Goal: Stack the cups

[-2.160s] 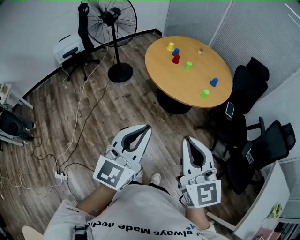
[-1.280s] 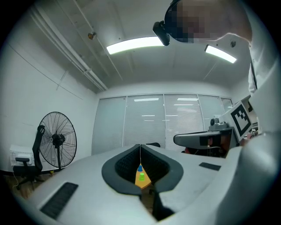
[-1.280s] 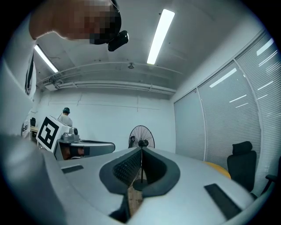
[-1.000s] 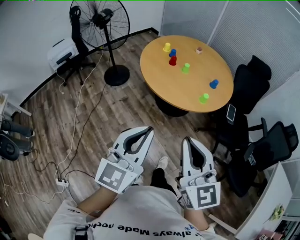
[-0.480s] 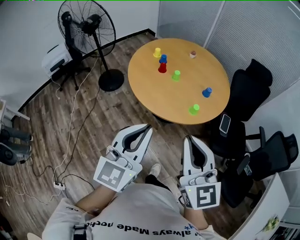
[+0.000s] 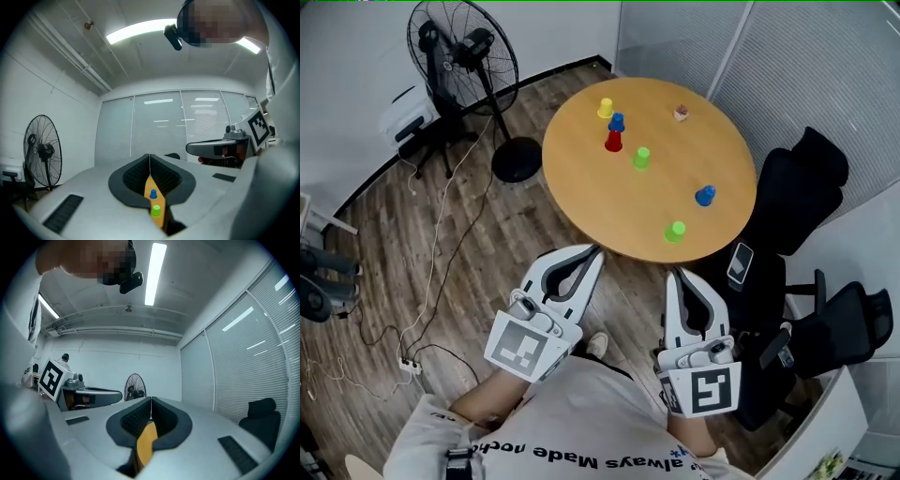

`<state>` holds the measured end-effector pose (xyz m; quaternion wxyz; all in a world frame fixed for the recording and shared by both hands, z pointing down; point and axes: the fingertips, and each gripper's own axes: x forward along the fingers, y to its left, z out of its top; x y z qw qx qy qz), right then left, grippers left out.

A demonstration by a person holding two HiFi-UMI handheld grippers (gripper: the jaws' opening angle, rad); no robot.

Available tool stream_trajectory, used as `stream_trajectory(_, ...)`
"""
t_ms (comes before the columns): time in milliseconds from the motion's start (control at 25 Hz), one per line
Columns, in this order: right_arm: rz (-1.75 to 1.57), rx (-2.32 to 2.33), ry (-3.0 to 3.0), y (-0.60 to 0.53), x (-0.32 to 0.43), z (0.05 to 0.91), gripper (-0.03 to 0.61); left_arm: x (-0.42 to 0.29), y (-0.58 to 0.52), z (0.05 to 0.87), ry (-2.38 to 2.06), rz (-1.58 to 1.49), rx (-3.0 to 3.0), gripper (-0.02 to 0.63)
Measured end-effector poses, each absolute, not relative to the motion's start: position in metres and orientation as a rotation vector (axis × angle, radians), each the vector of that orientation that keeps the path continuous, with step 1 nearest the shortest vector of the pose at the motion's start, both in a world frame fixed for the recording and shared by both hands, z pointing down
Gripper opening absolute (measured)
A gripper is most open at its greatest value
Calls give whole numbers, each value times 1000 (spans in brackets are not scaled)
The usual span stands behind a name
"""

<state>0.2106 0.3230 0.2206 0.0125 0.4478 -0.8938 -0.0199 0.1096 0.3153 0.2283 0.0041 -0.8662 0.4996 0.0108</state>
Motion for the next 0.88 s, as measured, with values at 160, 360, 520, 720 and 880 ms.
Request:
stream_trajectory(160, -59, 1381, -2791, 306, 213, 224, 28, 111, 300, 233, 1597, 44, -2717, 25)
stream_trajectory(360, -51, 1366, -2787, 284, 206, 233, 28, 105, 278, 240, 1607, 63, -2725, 25)
stream_trajectory(520, -56, 1340, -2792, 260, 195, 236, 28, 98, 253, 242, 1616, 84, -2724, 25)
stream_trajectory(720, -63, 1325, -2792, 217, 183, 235, 28, 88, 213, 242, 1619, 94, -2720, 25)
stream_trajectory(880, -60, 1336, -2785, 179, 172, 234, 28, 76, 175, 241, 1615, 87, -2725, 25)
